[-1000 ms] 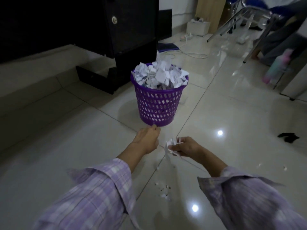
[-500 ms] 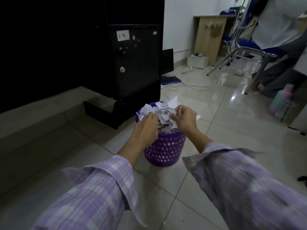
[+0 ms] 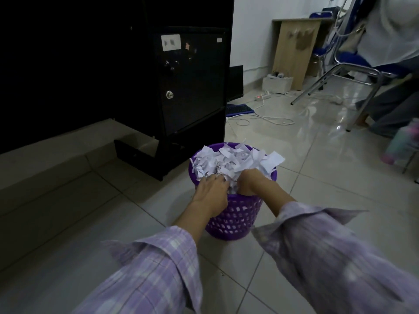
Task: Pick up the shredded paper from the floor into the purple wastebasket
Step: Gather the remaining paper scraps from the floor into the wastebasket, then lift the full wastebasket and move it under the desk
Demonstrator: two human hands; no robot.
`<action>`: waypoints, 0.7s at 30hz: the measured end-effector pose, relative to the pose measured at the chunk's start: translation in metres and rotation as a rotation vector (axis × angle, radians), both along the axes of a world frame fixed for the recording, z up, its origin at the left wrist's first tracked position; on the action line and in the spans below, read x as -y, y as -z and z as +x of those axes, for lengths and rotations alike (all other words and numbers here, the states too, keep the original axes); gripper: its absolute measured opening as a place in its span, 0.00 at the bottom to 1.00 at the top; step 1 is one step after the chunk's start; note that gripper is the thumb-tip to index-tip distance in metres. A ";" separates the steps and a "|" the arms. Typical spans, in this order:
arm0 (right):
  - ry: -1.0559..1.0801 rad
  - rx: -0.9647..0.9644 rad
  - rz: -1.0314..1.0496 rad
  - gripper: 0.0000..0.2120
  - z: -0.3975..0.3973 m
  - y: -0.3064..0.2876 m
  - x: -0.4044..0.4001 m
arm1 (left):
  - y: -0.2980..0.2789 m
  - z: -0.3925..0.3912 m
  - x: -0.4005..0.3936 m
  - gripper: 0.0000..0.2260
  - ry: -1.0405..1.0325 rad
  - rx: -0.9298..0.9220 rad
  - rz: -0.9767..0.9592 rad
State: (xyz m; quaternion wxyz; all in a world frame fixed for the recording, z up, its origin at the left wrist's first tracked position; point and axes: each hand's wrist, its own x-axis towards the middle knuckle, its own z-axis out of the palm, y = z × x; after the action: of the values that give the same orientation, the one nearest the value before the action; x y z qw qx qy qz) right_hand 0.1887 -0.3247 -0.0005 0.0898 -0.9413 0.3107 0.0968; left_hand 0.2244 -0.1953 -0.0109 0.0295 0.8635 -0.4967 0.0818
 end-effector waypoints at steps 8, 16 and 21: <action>-0.052 0.002 -0.022 0.11 -0.011 -0.034 0.001 | -0.014 0.006 -0.001 0.14 0.023 -0.033 -0.110; -0.032 0.159 -0.028 0.12 -0.028 -0.047 -0.012 | -0.034 -0.002 -0.013 0.14 -0.057 -0.050 -0.214; 0.035 0.335 0.010 0.15 -0.041 -0.057 -0.018 | -0.046 -0.007 -0.025 0.13 -0.103 -0.056 -0.245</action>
State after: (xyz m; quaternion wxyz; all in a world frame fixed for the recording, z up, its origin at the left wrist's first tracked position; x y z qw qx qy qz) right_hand 0.1478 -0.3071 0.0566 0.1467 -0.9382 0.3072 -0.0617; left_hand 0.2173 -0.1706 0.0355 0.1445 0.8798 -0.4369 0.1190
